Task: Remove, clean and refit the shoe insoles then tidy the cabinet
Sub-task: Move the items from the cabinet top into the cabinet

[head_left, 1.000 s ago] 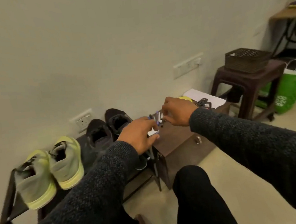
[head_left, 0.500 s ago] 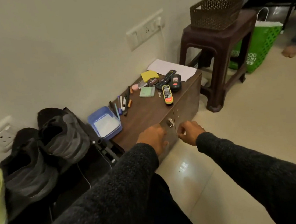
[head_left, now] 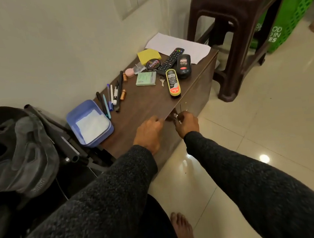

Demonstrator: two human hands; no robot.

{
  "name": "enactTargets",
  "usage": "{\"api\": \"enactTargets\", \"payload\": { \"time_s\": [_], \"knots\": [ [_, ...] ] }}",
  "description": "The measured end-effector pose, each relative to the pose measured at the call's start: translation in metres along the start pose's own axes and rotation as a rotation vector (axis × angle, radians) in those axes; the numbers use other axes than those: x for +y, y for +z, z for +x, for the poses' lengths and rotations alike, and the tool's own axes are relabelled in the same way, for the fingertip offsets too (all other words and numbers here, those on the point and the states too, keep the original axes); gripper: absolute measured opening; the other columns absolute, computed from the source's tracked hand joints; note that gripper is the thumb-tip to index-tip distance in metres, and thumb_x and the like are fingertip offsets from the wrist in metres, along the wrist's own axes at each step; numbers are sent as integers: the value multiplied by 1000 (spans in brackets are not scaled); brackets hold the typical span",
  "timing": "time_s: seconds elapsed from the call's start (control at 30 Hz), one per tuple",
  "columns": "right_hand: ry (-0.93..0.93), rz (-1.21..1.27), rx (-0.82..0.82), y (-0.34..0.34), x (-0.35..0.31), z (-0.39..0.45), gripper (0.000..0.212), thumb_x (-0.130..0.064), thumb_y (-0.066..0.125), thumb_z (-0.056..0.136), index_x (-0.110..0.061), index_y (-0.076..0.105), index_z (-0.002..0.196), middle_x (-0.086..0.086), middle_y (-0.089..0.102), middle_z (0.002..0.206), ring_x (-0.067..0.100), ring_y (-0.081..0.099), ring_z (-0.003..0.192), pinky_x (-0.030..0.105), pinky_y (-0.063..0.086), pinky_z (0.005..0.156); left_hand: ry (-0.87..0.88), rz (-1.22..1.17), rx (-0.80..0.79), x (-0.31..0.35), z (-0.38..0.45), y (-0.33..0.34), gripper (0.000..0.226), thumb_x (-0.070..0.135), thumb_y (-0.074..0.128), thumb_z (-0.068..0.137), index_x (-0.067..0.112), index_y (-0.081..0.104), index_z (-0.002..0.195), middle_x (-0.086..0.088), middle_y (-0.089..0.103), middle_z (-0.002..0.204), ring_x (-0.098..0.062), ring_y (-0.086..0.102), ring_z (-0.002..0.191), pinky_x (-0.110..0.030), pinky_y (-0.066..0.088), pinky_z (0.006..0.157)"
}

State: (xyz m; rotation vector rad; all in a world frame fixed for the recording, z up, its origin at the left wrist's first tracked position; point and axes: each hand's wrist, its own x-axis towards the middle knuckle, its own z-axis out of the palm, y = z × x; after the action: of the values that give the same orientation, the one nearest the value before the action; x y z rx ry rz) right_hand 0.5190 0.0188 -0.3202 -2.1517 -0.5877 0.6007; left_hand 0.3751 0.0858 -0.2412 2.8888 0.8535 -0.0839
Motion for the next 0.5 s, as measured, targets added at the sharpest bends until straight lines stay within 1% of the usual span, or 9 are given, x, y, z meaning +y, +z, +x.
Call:
{"api": "enactTargets", "payload": {
  "time_s": [0.1, 0.2, 0.27, 0.3, 0.37, 0.43, 0.5],
  "knots": [
    [1, -16, -1, -2, 6, 4, 17, -8, 62, 92, -8, 63, 108, 11, 64, 104, 27, 59, 94, 35, 51, 81, 17, 27, 9, 5, -1, 2, 53, 11, 66, 93, 24, 49, 141, -3, 48, 121, -18, 53, 97, -36, 56, 80],
    [3, -45, -35, -7, 15, 4, 16, -3, 58, 92, -8, 59, 107, 10, 60, 105, 28, 59, 95, 39, 54, 83, 20, 57, -25, 12, -2, 0, 61, 14, 65, 95, 25, 39, 150, -6, 43, 125, -18, 49, 101, -34, 54, 83],
    [3, -40, -44, -11, 19, 2, 16, -3, 59, 91, -8, 60, 106, 12, 61, 107, 29, 59, 95, 42, 56, 85, 15, 98, -32, 19, -2, -1, 65, 15, 67, 94, 23, 37, 151, -7, 40, 128, -19, 48, 102, -33, 53, 81],
    [7, -35, -47, -13, 21, 2, 15, -4, 59, 91, -8, 60, 106, 13, 62, 107, 29, 60, 95, 43, 56, 85, 6, 104, -27, 22, -2, -1, 63, 17, 67, 94, 21, 39, 150, -7, 39, 129, -20, 49, 103, -33, 53, 80],
    [21, -34, -43, -17, 25, -2, 13, -4, 59, 91, -8, 61, 103, 14, 63, 107, 29, 60, 94, 45, 57, 85, -15, 94, -19, 31, -4, -1, 51, 21, 64, 97, 19, 48, 145, -7, 40, 130, -21, 50, 106, -35, 54, 81],
    [40, -13, -33, -21, 29, -9, 12, -5, 59, 91, -10, 62, 101, 12, 63, 105, 28, 60, 93, 45, 57, 85, -29, 81, -15, 40, -8, 3, 41, 24, 61, 99, 18, 54, 139, -6, 45, 134, -23, 50, 112, -39, 56, 85],
    [66, 25, -28, -24, 36, -16, 9, -9, 62, 91, -12, 61, 99, 10, 64, 106, 26, 61, 93, 44, 57, 85, -47, 61, 2, 47, -11, 6, 37, 24, 60, 100, 19, 57, 137, -5, 51, 136, -23, 50, 116, -40, 54, 85]
  ]
}}
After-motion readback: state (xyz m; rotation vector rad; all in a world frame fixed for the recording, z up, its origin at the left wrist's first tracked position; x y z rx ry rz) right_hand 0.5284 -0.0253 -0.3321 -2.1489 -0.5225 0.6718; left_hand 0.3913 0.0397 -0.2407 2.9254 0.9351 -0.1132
